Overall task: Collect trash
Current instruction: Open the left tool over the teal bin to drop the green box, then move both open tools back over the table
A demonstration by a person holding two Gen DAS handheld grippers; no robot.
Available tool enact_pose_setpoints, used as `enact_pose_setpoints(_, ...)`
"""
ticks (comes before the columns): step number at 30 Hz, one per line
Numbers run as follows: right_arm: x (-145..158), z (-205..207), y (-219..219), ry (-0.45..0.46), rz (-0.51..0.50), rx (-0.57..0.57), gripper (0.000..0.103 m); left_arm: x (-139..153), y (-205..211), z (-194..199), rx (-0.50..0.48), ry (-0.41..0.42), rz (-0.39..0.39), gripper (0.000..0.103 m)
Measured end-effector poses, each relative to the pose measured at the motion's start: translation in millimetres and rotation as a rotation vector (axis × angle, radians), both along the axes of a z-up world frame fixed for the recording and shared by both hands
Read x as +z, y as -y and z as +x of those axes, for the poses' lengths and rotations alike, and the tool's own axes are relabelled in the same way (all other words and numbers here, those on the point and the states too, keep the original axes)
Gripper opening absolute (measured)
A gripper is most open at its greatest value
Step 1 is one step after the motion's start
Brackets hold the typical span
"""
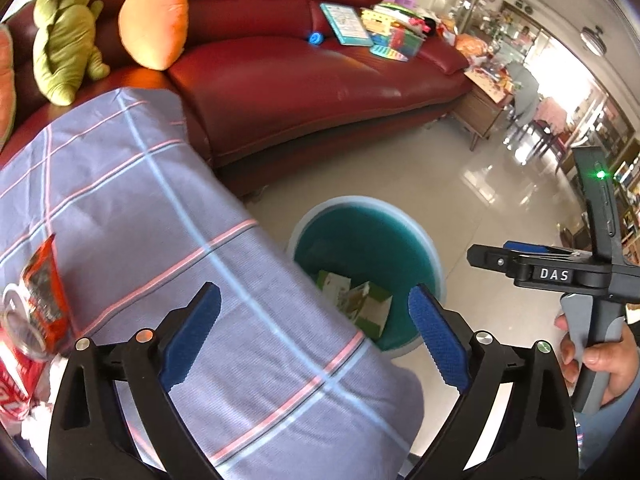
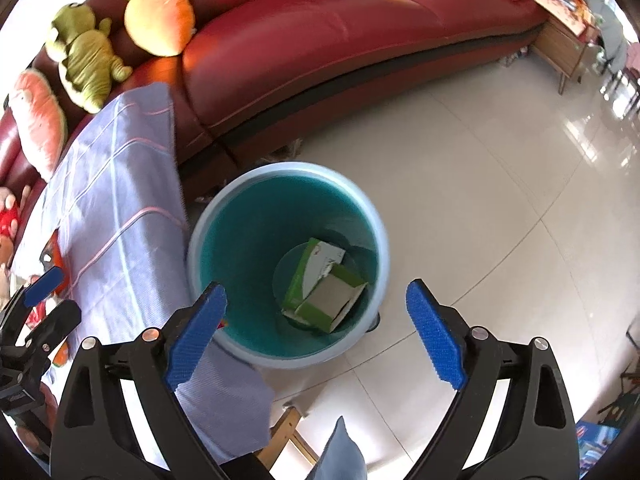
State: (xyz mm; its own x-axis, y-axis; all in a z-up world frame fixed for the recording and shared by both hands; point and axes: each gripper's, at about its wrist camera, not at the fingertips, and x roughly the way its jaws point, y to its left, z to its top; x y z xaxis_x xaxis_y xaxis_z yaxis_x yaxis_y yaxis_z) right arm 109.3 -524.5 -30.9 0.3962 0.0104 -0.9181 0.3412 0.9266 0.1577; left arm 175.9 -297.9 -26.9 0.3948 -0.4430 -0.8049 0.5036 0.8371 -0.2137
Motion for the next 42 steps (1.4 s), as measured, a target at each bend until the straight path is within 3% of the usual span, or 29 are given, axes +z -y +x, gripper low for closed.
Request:
enact_pose_setpoints(20, 62, -16, -118, 0.043, -0.137, 0.186, 0.088, 29, -116, -41, 0.128, 0.071, -0.054, 0.098)
enact_pose_setpoints(30, 70, -5, -220, 0.050, -0.161, 0.365, 0.088, 38, -230, -67, 0.306, 0.111, -0.048, 0.099)
enact_pose_setpoints(42, 55, 12, -345, 0.000, -0.208, 0.602, 0.088, 17, -374, -86, 0.556, 0.101, 0.028, 0.099)
